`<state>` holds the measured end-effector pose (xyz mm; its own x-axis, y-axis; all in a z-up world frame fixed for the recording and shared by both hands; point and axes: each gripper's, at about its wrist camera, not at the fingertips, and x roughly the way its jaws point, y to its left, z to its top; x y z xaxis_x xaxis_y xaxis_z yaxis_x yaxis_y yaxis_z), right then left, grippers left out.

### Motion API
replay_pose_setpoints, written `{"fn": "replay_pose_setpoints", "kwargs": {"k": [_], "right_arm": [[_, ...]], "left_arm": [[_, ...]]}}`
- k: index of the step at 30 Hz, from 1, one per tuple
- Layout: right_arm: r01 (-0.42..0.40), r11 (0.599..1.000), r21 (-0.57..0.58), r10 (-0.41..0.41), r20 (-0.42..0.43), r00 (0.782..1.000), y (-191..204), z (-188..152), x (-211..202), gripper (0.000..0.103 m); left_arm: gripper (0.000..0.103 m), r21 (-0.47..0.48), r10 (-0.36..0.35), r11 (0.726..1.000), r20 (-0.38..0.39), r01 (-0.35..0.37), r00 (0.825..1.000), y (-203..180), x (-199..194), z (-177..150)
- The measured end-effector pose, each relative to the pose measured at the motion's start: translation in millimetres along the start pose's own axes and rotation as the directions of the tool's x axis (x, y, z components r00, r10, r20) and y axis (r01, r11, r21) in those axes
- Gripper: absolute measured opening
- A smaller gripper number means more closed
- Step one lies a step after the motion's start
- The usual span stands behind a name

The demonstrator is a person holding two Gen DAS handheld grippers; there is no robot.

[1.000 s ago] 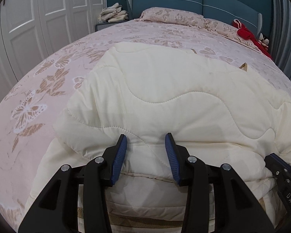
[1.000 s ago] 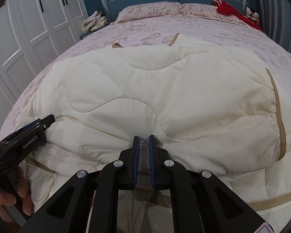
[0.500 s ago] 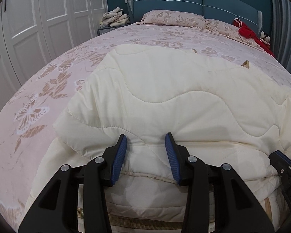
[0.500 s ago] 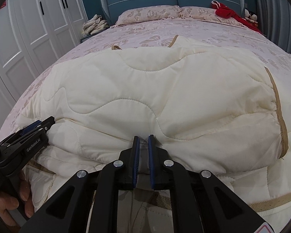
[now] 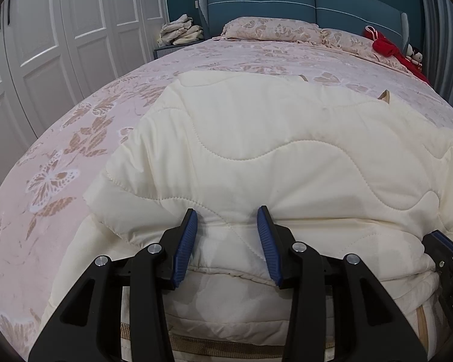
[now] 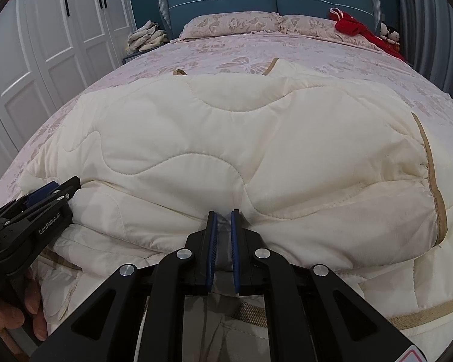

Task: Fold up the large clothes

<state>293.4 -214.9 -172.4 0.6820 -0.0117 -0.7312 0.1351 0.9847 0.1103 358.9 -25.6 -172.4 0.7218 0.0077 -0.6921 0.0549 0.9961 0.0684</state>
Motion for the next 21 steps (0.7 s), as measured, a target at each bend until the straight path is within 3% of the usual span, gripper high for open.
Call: {"fn": "replay_pose_setpoints", "kwargs": {"k": [11, 15, 16, 17, 18, 19, 21], "right_arm": [[0.019, 1.0, -0.017, -0.019, 0.007, 1.0, 3.4, -0.6, -0.6, 0.005], [-0.013, 1.0, 0.0, 0.013, -0.01, 1.0, 0.7, 5.4, -5.7, 0.007], [-0.028, 1.0, 0.009, 0.028, -0.013, 1.0, -1.0, 7.6, -9.5, 0.01], [-0.059, 0.998, 0.029, 0.059, -0.018, 0.998, -5.4, 12.6, -16.5, 0.014], [-0.078, 0.996, 0.048, 0.078, -0.009, 0.997, -9.5, 19.0, -26.1, 0.026], [-0.078, 0.996, 0.051, 0.078, 0.016, 0.997, -11.5, 24.5, -34.7, 0.043], [-0.061, 0.998, 0.026, 0.057, 0.132, 0.99, -11.4, 47.6, -59.3, 0.057]], "left_arm": [[0.04, 0.013, 0.019, 1.0, 0.009, -0.019, 1.0, -3.6, -0.8, -1.1], [0.04, 0.005, -0.001, 1.0, -0.008, 0.001, 1.0, 0.6, -6.8, 6.4], [0.041, -0.008, -0.025, 1.0, -0.014, 0.025, 1.0, 4.0, -10.9, 9.5], [0.049, -0.026, -0.065, 0.998, -0.019, 0.064, 0.998, 10.1, -15.8, 13.9], [0.056, -0.044, -0.118, 0.992, -0.012, 0.117, 0.993, 19.7, -25.4, 21.4], [0.06, -0.047, -0.124, 0.991, 0.005, 0.124, 0.992, 24.8, -32.5, 26.9], [0.071, -0.04, -0.122, 0.991, 0.076, 0.125, 0.99, 39.7, -48.1, 50.5]]}}
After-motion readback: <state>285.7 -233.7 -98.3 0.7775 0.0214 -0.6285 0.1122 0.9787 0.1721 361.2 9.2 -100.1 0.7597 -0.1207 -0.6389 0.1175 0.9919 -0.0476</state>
